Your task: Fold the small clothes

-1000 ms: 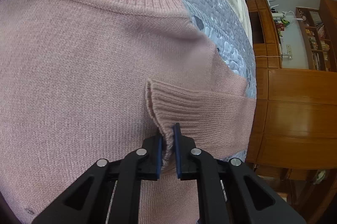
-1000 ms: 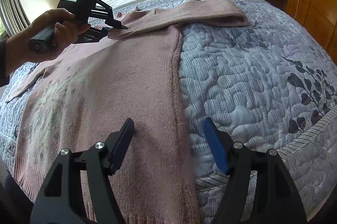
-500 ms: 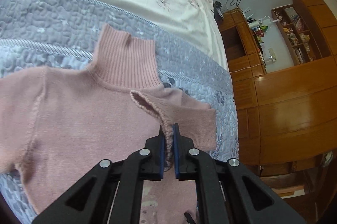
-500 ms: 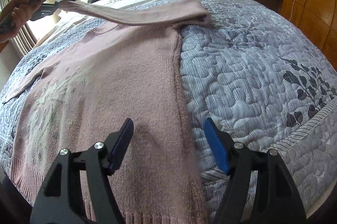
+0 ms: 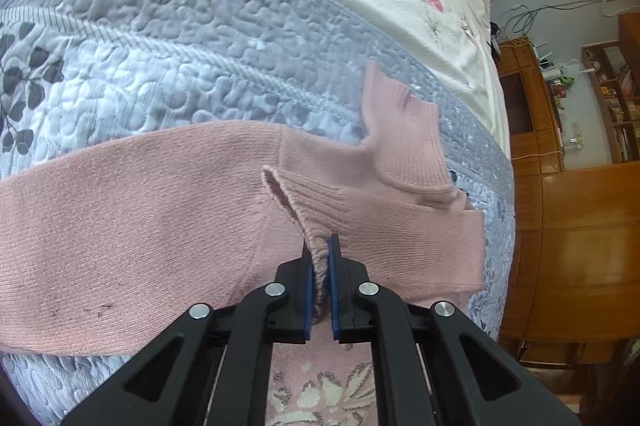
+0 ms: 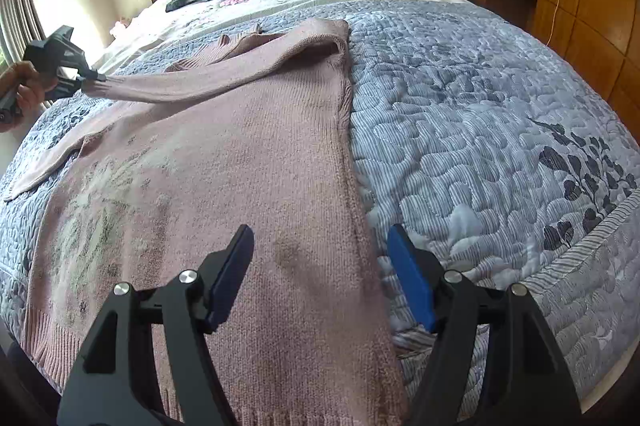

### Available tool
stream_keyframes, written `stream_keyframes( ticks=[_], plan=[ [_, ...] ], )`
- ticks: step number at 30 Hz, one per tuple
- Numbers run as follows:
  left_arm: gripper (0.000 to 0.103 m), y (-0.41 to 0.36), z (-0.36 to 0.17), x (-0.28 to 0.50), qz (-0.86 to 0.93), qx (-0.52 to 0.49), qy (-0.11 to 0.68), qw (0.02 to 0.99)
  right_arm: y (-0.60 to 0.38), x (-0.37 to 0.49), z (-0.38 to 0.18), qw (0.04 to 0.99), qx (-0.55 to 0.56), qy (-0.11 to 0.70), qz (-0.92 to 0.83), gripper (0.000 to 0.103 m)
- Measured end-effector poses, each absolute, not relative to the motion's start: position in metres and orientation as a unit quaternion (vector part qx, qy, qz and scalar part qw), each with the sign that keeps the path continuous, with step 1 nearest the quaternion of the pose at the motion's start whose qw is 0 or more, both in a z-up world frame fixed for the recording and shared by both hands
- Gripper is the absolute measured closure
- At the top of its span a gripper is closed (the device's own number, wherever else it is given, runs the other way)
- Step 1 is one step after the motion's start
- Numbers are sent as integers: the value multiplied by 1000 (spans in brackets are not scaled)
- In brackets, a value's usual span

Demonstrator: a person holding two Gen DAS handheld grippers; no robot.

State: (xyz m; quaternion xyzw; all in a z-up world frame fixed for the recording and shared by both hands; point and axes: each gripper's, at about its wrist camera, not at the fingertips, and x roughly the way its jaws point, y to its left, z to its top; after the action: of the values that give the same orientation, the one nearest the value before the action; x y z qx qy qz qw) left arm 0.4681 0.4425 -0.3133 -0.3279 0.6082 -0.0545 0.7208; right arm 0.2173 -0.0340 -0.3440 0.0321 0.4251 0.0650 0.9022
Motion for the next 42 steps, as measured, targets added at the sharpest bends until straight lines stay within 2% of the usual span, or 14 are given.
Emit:
stream_keyframes(
  ticks=[3,7,11,14,17,18,19,21,22,31,36,42],
  plan=[
    [87,449,-329,465,26,-271,622,734,-34,218,-342,903,34,424,66,34],
    [76,437,-307,448,23,-273,557,784,-34,219,-336,904,37,419,70,34],
    [73,403,-326,449,-55,-312,557,768,-27,220,-329,905,42,416,82,34],
    [70,394,-355,455,-15,-277,595,754,-19,218,-321,905,39,414,90,34],
    [70,406,-359,449,-13,-316,588,744,-15,214,-309,907,36,410,94,32],
    [65,410,-353,445,-14,-323,581,747,-14,213,-305,907,33,409,96,32],
    [53,415,-344,438,-15,-324,569,756,-13,211,-302,907,30,408,96,31],
    [40,433,-321,417,-11,-324,539,777,-13,208,-297,908,26,407,97,31],
    [37,448,-312,404,-8,-332,525,783,-12,207,-295,908,25,406,98,30],
    [33,665,-246,210,175,-411,392,805,21,197,-281,904,16,407,129,29],
    [33,759,-261,135,275,-475,345,761,57,195,-279,898,5,411,157,29],
    [33,794,-303,138,279,-512,359,729,92,193,-270,895,-13,409,175,28]
  ],
)
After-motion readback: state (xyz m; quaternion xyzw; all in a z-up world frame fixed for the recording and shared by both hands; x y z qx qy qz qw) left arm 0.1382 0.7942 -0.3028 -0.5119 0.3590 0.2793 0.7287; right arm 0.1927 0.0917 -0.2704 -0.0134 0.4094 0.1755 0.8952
